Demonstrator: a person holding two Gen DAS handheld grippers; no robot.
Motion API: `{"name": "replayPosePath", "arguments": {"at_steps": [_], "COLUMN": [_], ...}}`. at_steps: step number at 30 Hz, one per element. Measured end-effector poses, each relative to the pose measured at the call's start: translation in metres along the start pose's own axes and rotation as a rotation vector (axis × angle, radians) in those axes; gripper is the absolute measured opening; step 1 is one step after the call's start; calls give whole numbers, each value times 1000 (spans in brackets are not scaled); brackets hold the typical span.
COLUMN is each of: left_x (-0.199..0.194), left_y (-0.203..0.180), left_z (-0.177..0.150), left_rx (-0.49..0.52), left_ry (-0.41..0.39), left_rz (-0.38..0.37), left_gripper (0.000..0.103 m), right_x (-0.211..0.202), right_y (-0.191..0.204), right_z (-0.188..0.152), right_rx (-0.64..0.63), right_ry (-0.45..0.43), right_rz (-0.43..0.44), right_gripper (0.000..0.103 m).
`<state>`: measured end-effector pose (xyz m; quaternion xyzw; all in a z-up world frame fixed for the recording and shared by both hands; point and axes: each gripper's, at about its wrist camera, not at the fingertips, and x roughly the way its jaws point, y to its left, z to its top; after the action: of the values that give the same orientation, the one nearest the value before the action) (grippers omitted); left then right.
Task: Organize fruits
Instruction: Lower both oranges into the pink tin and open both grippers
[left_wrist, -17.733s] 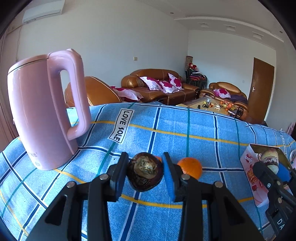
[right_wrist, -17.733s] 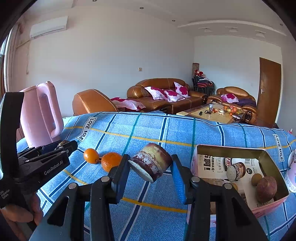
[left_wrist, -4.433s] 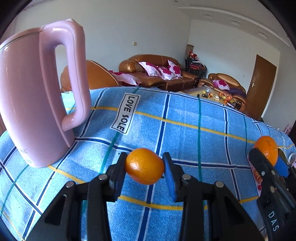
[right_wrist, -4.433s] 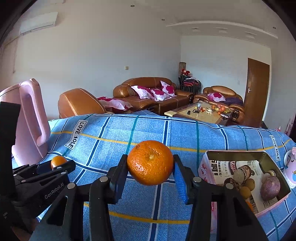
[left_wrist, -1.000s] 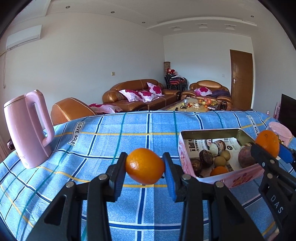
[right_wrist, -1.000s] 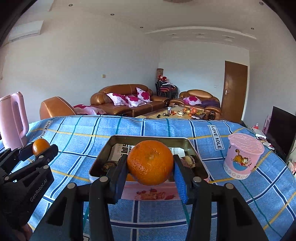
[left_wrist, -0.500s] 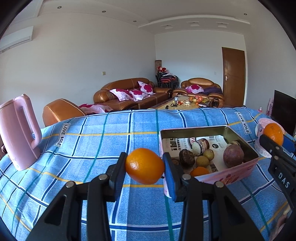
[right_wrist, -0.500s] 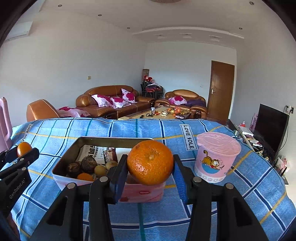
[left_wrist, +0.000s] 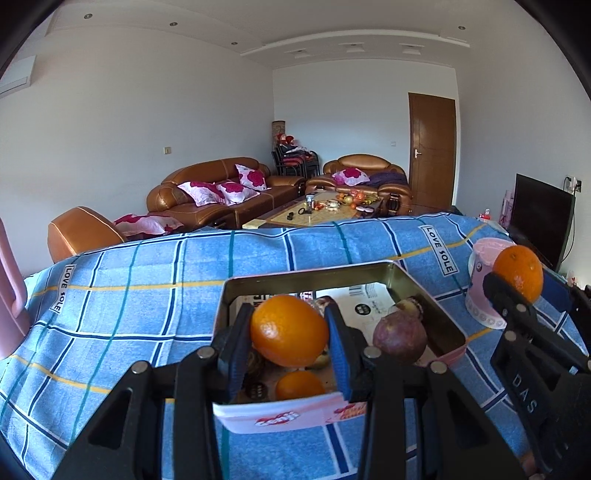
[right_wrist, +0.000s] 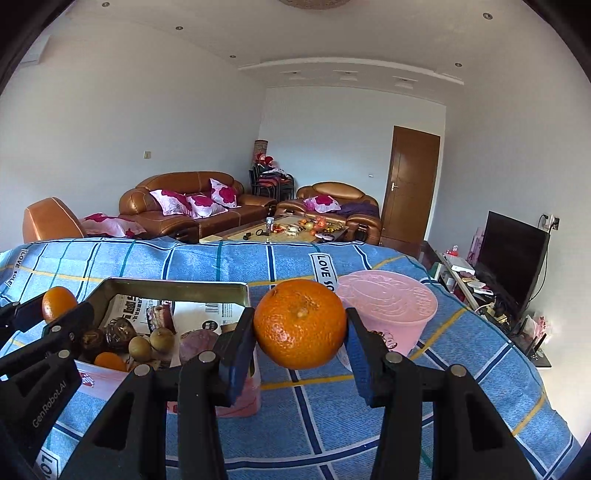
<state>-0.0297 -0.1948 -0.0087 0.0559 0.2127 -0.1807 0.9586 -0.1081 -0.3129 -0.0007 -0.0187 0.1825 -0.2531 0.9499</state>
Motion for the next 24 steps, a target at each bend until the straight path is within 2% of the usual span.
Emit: {"name": "replayPosePath", "arguments": {"at_steps": [6, 11, 16, 24], "left_x": [30, 48, 64, 84], "left_y": [3, 14, 22, 19], "left_z": [12, 16, 18, 18], "left_rx": [-45, -67, -107, -99], "left_ry": [40, 79, 136, 207], "left_rz": [-12, -8, -32, -50], "left_gripper": [40, 40, 40, 40], "right_x": [21, 48, 73, 96], "right_y": [8, 21, 36, 50], "right_z": [10, 21, 31, 33], "right_rx": [-34, -37, -7, -18], "right_ry": [-4, 27, 64, 123], "right_rz": [-19, -4, 39, 145], "right_gripper": [49, 49, 49, 49]}}
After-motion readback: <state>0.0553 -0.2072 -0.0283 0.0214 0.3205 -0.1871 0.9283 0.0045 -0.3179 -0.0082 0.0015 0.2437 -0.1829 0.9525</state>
